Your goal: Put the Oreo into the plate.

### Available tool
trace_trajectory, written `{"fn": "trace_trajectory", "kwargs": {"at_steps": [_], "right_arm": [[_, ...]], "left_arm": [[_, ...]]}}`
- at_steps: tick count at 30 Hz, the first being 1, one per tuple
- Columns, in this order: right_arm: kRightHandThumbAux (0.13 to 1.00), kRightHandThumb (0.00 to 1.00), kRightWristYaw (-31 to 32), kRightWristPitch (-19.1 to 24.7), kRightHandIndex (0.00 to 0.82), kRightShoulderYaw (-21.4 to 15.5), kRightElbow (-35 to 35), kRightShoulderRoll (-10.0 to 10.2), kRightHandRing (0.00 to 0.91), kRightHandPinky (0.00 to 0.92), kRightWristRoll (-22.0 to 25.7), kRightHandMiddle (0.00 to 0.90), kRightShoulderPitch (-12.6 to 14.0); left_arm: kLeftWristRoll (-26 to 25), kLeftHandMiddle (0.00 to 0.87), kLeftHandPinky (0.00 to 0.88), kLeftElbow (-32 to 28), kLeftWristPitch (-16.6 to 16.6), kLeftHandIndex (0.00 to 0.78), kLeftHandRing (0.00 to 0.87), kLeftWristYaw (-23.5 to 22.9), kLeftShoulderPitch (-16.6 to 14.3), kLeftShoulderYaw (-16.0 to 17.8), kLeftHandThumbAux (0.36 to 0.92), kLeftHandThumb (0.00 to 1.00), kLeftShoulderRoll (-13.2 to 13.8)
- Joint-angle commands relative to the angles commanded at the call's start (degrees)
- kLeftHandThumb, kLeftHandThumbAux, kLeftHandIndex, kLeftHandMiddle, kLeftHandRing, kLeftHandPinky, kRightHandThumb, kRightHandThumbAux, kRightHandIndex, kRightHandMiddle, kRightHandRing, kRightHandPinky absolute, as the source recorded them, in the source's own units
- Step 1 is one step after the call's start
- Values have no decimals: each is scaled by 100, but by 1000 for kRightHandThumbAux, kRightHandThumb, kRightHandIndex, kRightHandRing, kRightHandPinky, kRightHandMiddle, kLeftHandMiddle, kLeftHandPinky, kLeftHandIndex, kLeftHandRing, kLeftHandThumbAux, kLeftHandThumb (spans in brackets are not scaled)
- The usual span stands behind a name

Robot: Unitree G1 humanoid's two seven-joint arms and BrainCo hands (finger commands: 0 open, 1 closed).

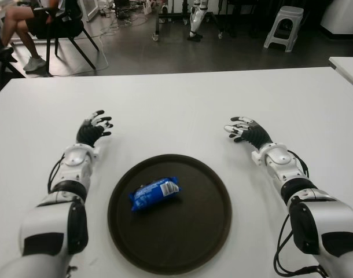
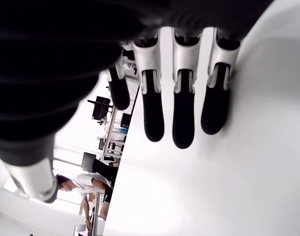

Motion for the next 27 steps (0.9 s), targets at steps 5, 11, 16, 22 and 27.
{"fn": "trace_trajectory", "kwargs": {"at_steps": [5, 11, 16, 22, 27], "right_arm": [[600, 132, -25, -17, 229, 32, -5, -5, 396, 412, -30, 376, -27], [611, 136, -55, -6, 233, 47, -4, -11, 403, 421, -42, 382, -59], [621, 132, -81, 8, 234, 57, -3, -14, 404, 420, -49, 384, -79], [626, 129, -117, 25, 233, 74, 1, -23, 413, 426, -61, 393, -95], [631, 134, -114, 44, 237, 70, 5, -36, 419, 431, -53, 398, -106]], "left_arm": [[25, 267, 297, 10, 38, 178, 277, 14, -34, -18, 666, 79, -4], [47, 268, 306, 15, 68, 175, 281, 25, -81, -36, 646, 91, -12], [53, 268, 315, 14, 87, 175, 287, 31, -109, -50, 635, 102, -13], [53, 273, 311, 24, 113, 178, 288, 56, -115, -63, 651, 89, -16], [40, 265, 309, 22, 102, 174, 281, 61, -115, -56, 653, 68, -36]]}}
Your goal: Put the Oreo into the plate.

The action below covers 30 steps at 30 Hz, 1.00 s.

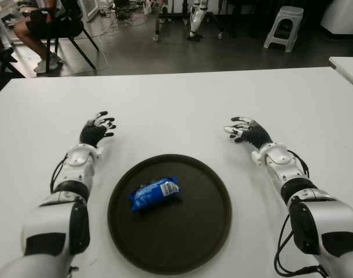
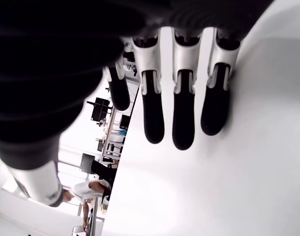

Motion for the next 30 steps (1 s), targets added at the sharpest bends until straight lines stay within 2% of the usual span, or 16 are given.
{"fn": "trace_trajectory", "kwargs": {"at_steps": [18, 30], "right_arm": [[613, 162, -34, 101, 239, 145, 14, -99, 413, 435, -129, 386, -168], [614, 162, -130, 96, 244, 218, 26, -93, 401, 418, -239, 377, -182]], "left_arm": [[20, 261, 309, -24, 26, 170, 281, 100, -153, -24, 656, 85, -36], [35, 259, 330, -7, 68, 173, 285, 117, -187, -54, 626, 99, -51]]}}
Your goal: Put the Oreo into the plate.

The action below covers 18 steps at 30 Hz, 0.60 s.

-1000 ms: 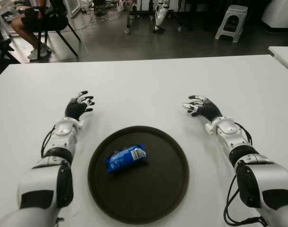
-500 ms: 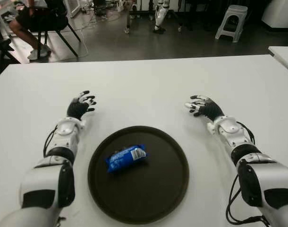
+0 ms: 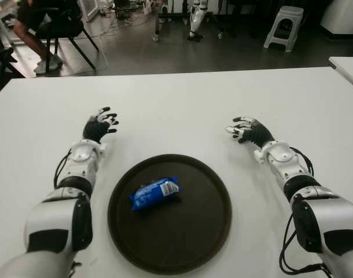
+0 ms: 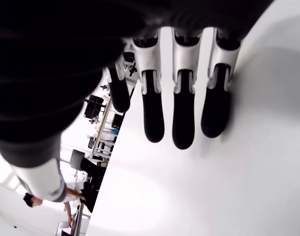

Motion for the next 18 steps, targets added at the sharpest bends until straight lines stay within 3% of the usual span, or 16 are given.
{"fn": "trace_trajectory", "kwargs": {"at_steps": [9, 18], "right_arm": [[624, 175, -48, 18, 247, -20, -2, 36, 412, 423, 24, 385, 1], [632, 170, -150, -2, 248, 2, -6, 67, 404, 416, 2, 383, 11]], "left_arm": [[30, 261, 341, -9, -56, 179, 291, -70, 22, -33, 646, 94, 26], [65, 260, 329, -15, -86, 180, 288, -98, 38, -90, 628, 99, 61]]}}
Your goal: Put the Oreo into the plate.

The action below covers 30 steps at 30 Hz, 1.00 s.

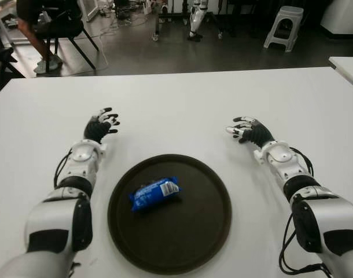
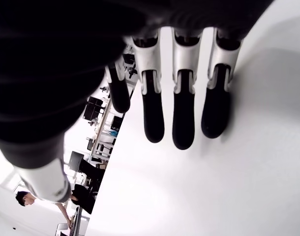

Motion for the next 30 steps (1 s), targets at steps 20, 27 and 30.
{"fn": "trace_trajectory", "kwargs": {"at_steps": [20, 27, 30], "right_arm": [[630, 168, -26, -66, 270, 80, -5, -10, 421, 432, -47, 396, -10], [625, 154, -56, -66, 264, 121, -3, -15, 412, 420, -93, 381, -14], [624, 145, -53, -72, 258, 122, -4, -17, 409, 417, -96, 376, -17]], "left_arm": [[-2, 265, 336, 2, -46, 181, 290, 9, 5, -30, 616, 92, 11], [-6, 263, 326, 5, -38, 185, 285, 32, 1, -25, 658, 108, 1], [0, 261, 325, 6, -25, 183, 283, 46, -3, -29, 659, 107, 1]]}}
